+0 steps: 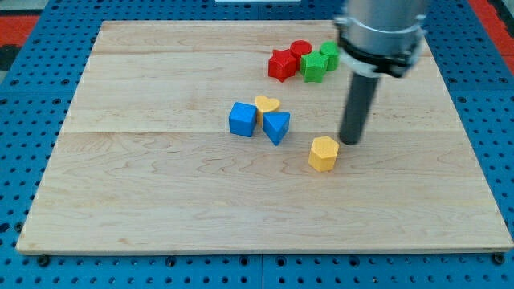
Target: Move the yellow hexagon into the blue triangle
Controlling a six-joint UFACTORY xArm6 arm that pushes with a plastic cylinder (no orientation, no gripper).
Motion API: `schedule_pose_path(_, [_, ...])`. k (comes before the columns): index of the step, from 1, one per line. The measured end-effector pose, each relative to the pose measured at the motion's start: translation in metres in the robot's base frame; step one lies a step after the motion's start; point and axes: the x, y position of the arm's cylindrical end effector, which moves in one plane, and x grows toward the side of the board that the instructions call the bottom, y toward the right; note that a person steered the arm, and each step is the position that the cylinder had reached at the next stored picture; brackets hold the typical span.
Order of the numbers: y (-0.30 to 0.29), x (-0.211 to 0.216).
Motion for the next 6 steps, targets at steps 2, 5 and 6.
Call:
schedule_pose_path(2, [-0.074,0.036])
schedule_pose_path(5, [-0.166,0.028])
schedule_pose_path(6, [-0.179,0.031])
